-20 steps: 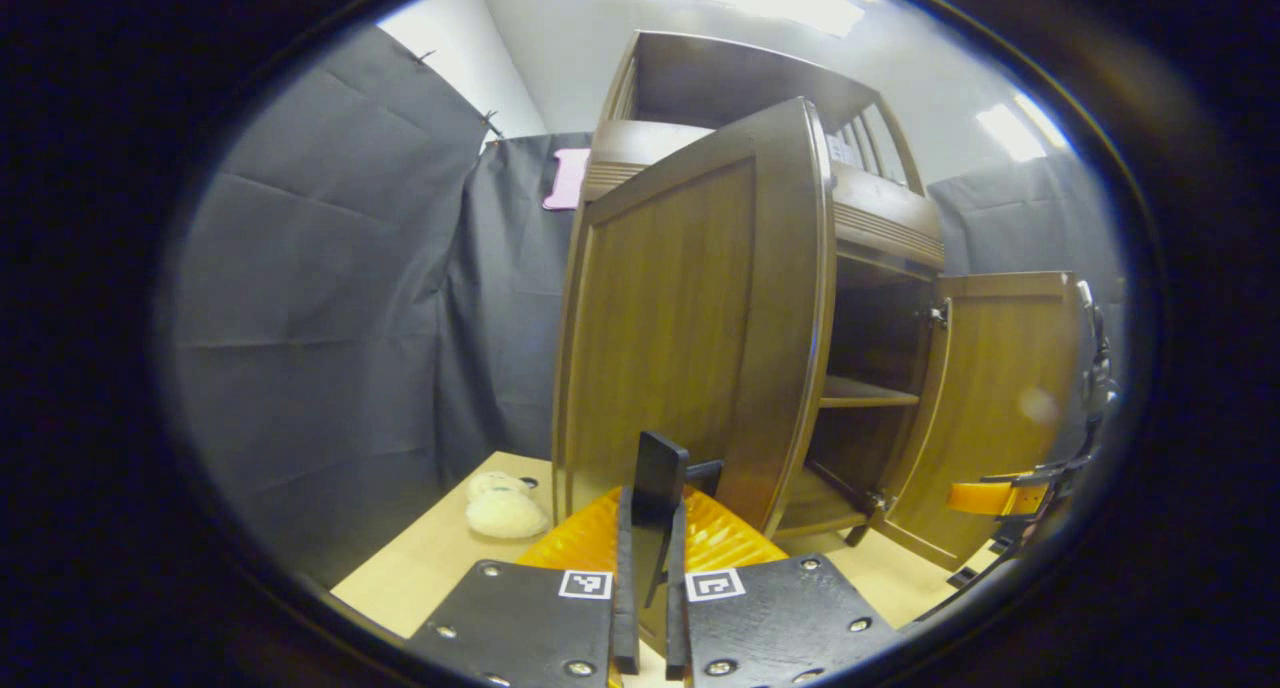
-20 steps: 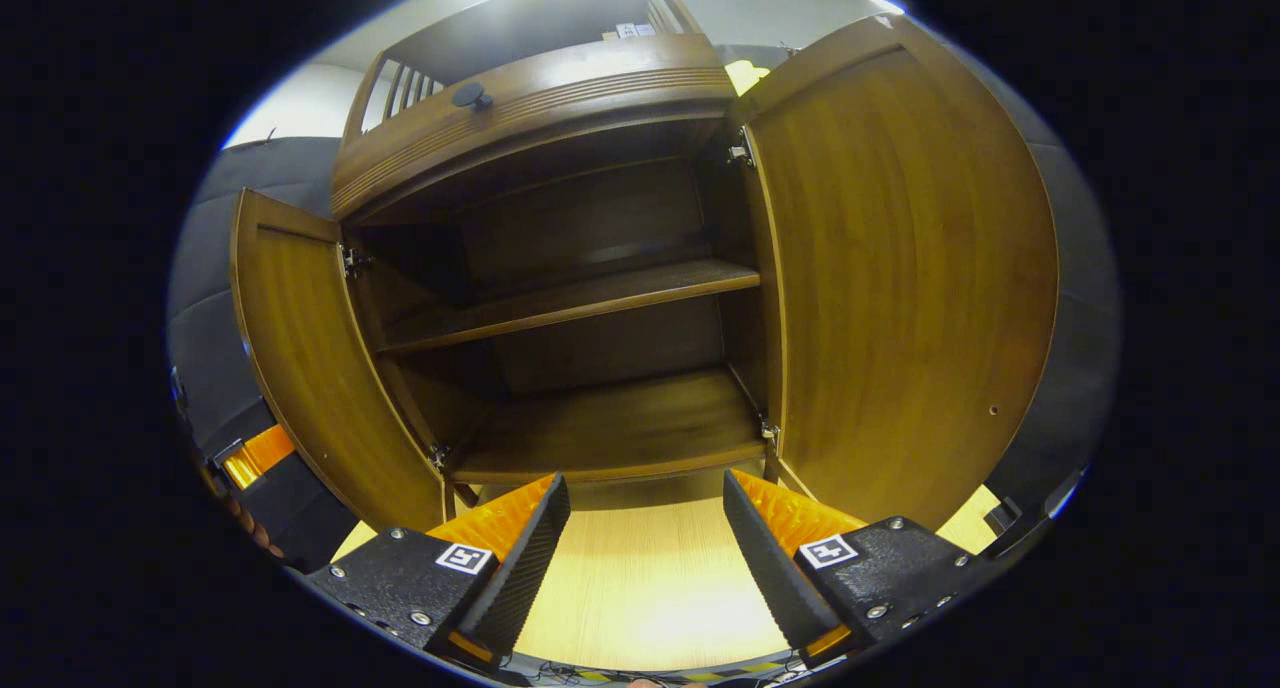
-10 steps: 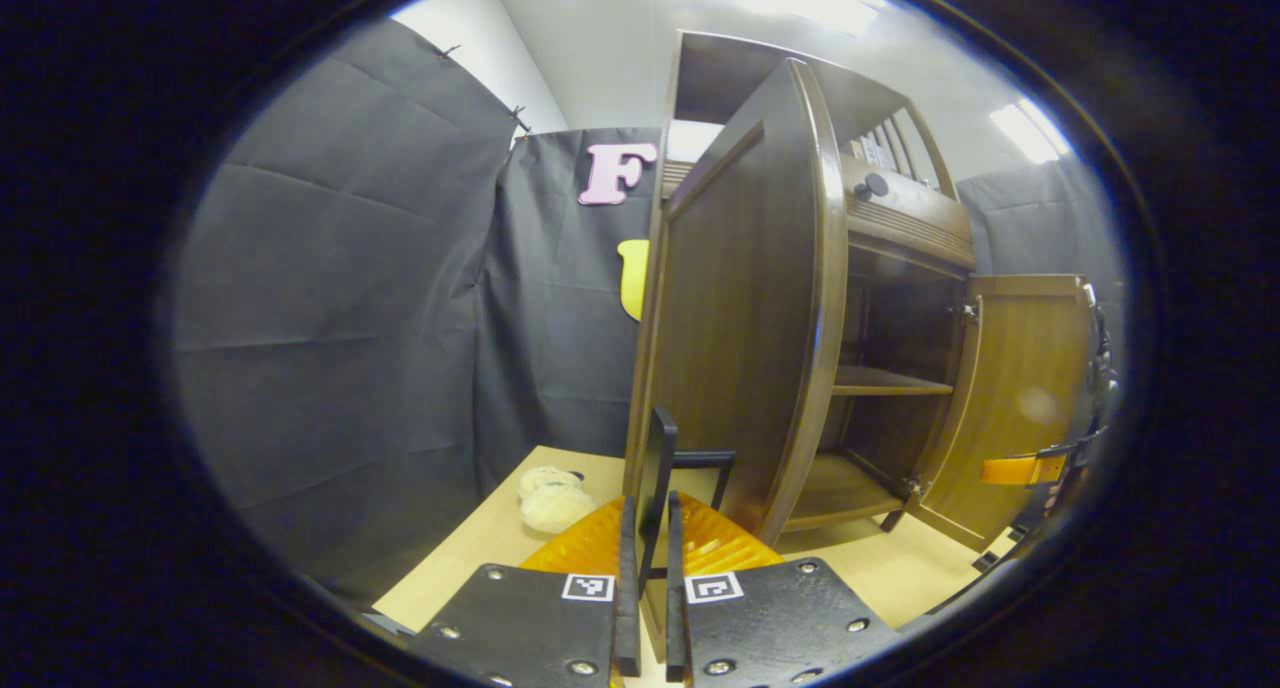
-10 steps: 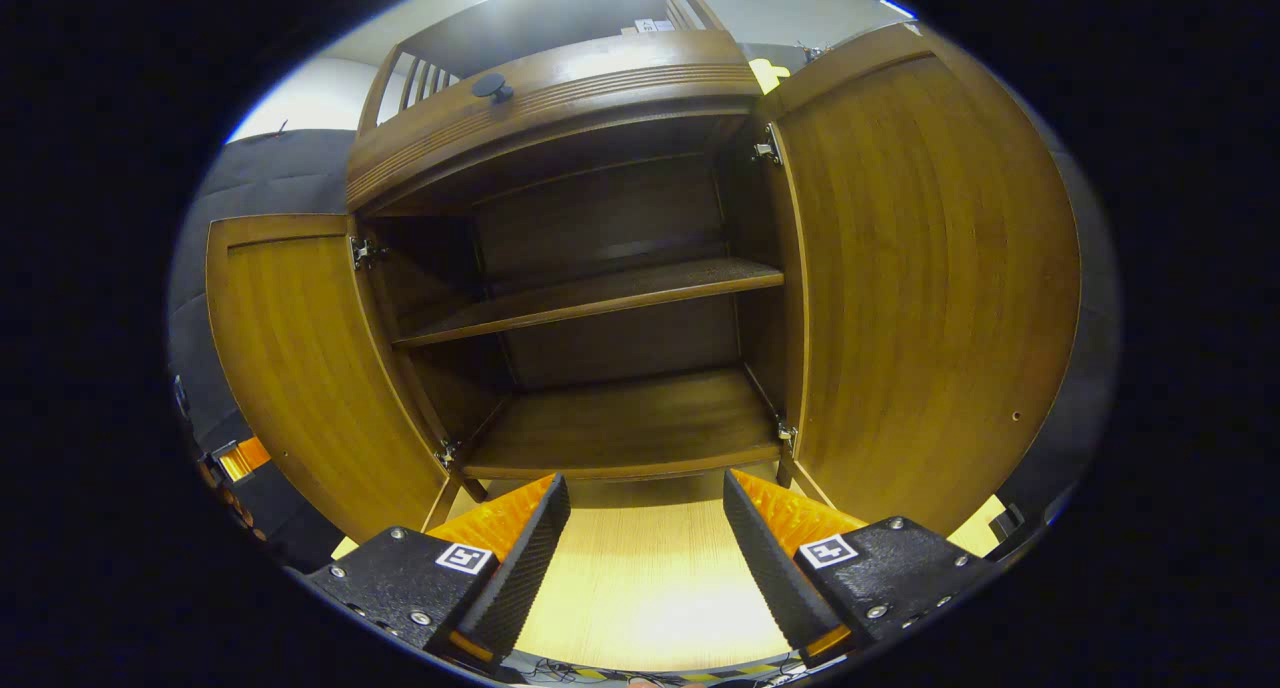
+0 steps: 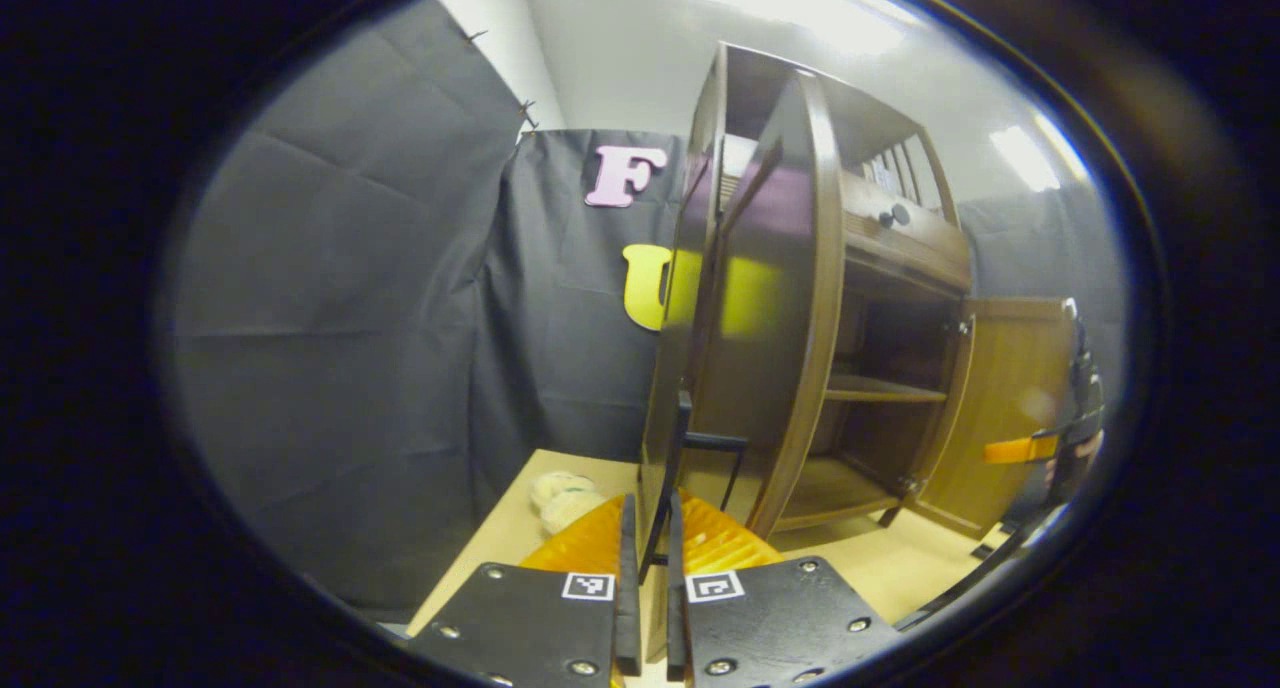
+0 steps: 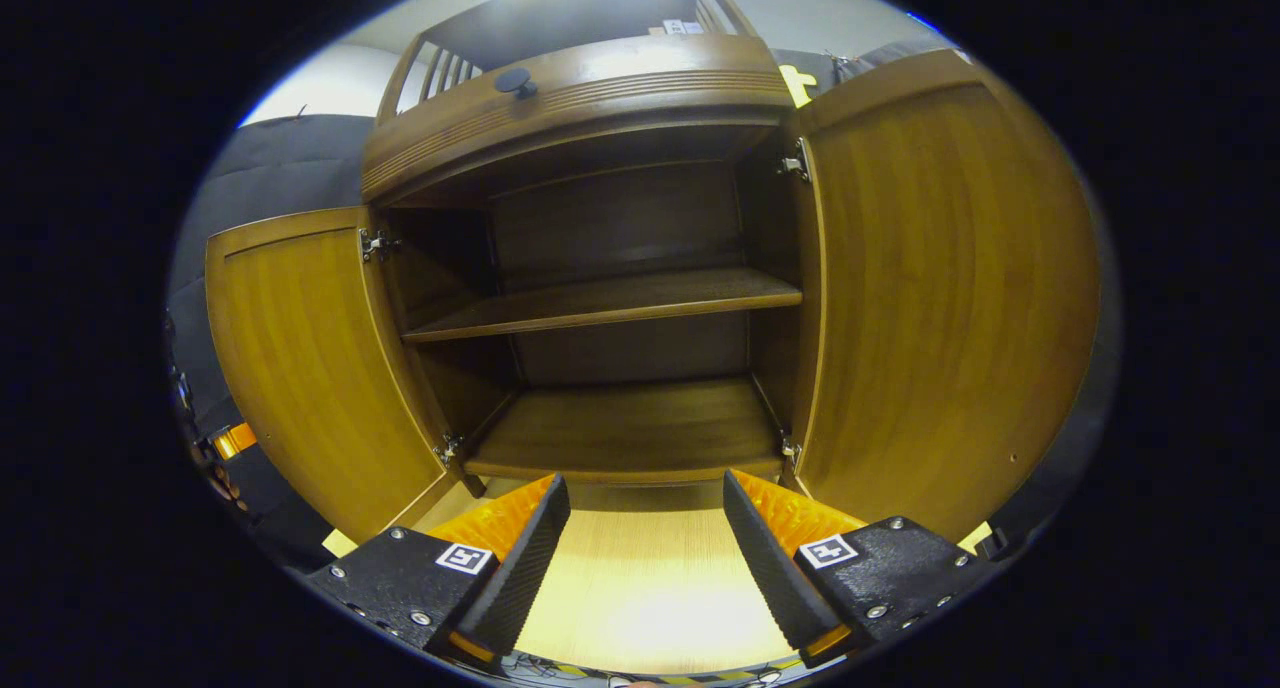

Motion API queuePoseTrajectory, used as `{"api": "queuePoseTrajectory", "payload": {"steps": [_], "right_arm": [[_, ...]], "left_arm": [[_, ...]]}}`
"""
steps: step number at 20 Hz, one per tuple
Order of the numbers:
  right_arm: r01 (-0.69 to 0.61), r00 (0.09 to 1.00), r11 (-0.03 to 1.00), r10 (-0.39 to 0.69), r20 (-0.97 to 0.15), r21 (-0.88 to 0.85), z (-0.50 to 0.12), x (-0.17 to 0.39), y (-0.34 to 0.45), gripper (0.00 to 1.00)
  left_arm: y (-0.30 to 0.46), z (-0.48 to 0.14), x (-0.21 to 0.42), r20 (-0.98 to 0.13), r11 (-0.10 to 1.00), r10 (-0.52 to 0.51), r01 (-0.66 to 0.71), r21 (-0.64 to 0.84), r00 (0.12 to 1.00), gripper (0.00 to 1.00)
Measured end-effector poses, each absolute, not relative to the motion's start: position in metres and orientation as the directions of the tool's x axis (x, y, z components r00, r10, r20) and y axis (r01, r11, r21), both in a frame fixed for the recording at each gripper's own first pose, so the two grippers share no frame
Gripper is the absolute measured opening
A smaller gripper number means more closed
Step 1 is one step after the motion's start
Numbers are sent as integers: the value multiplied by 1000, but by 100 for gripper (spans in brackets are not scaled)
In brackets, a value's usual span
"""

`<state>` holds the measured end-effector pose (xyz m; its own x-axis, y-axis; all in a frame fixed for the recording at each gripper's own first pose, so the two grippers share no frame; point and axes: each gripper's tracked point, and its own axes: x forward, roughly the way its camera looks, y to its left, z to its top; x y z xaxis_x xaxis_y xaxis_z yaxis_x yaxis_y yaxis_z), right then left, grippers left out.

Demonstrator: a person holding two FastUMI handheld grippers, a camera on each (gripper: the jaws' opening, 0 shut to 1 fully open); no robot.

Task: Open the right door of the double-door shoe cabinet with the right hand, and open the left door with the left hand.

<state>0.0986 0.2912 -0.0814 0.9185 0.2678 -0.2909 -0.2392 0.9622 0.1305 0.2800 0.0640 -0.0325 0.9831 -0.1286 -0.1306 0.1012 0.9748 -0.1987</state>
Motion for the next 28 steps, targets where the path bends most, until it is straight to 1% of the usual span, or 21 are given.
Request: {"api": "queuePoseTrajectory", "payload": {"steps": [1,4,5,6,7,10,11,12,13,14,17,19,21,22,24,25,26,27,28], "right_arm": [[-246,922,962,270,-278,121,-77,100,291,92],[-268,924,957,287,-253,111,-69,106,289,92],[-268,926,958,285,-246,100,-66,109,284,92],[-268,931,959,283,-232,94,-61,113,278,100],[-265,935,960,280,-220,94,-58,115,273,92],[-253,947,960,271,-172,118,-45,118,260,99],[-257,948,958,276,-158,130,-42,119,259,92],[-265,947,954,285,-150,138,-39,118,258,92],[-276,943,951,296,-150,142,-38,116,257,95],[-290,938,947,310,-153,141,-37,112,256,95],[-322,931,939,337,-137,120,-29,96,244,95],[-333,929,936,346,-129,112,-25,88,233,95],[-343,928,934,354,-117,102,-22,77,223,95],[-344,928,934,353,-115,90,-23,73,215,92],[-348,930,935,353,-105,67,-25,69,201,92],[-346,933,936,351,-85,65,-24,67,192,95],[-342,935,937,346,-71,66,-23,66,185,95],[-333,939,940,338,-71,70,-25,64,178,95],[-325,941,942,331,-74,80,-27,60,171,91]], "left_arm": [[66,-31,277,-129,977,-115,89,-193,985,11],[69,-19,260,-121,987,-49,30,-159,991,11],[68,-15,251,-117,986,-30,11,-165,993,17],[66,-10,243,-112,983,-9,-12,-181,994,11],[62,-5,234,-106,979,7,-29,-200,994,11],[43,26,205,-62,975,51,-63,-213,997,11],[37,38,196,-48,976,72,-81,-204,996,4],[25,43,189,-39,977,62,-69,-203,997,4],[5,47,185,-40,978,36,-43,-202,999,15],[-6,49,182,-47,981,35,-43,-192,998,10],[-43,66,180,-37,986,38,-43,-162,999,15],[-67,78,177,-20,991,41,-43,-130,999,15],[-96,87,177,-7,996,39,-39,-81,999,38],[-108,90,175,-4,997,43,-43,-57,999,49],[-128,88,175,-7,998,57,-57,-2,998,83],[-133,85,172,0,996,90,-90,21,996,100],[-134,80,172,2,993,116,-116,32,993,95],[-138,74,174,-6,990,136,-135,29,991,100],[-143,69,175,-18,989,146,-146,13,989,100]]}}
